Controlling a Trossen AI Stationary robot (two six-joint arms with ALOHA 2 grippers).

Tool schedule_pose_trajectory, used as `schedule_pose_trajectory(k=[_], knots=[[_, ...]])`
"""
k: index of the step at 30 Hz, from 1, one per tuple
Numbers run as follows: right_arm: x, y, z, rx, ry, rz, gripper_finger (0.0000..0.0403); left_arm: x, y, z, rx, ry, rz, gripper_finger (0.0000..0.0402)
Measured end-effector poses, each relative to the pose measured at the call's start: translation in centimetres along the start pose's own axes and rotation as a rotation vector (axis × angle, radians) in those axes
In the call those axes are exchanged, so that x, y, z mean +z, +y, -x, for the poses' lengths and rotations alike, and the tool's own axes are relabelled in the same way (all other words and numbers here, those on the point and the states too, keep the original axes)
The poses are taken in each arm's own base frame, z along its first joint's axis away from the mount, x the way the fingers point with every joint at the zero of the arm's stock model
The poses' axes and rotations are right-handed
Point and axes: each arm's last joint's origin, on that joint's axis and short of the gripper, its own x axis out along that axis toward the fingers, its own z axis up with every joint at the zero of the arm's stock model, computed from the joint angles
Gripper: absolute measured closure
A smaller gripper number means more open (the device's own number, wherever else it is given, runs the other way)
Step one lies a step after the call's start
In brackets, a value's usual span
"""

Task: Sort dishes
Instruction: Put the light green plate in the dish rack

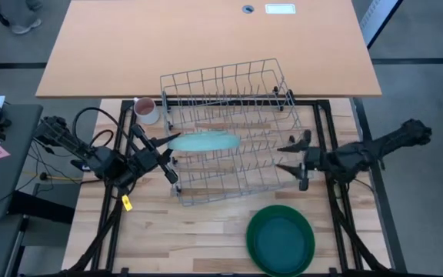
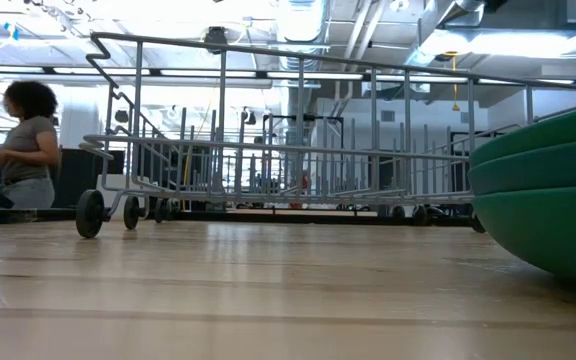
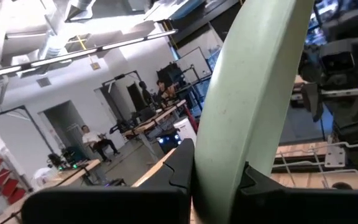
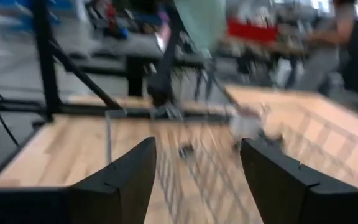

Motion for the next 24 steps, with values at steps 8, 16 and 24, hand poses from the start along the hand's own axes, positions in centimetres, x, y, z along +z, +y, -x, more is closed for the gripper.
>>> schedule_pose_trajectory(k=[8,16,24], knots=[[-0.3,-0.9,-2.6,-0.004,-0.218,0.054,0.018,-0.2,-0.2,0.0,-0.012,0.011,0.007,0.0378],[-0.5,-0.3,-4.8,0.043,-0.314,0.137,0.0198,-0.9,-0.2,-0.8,0.007,0.048,-0.015,0.0378],[0.9,0.2,-6.6,-0.036,-0.475,0.241,0.0179,-1.7,-0.2,-1.6,0.024,0.086,-0.004,0.0378]])
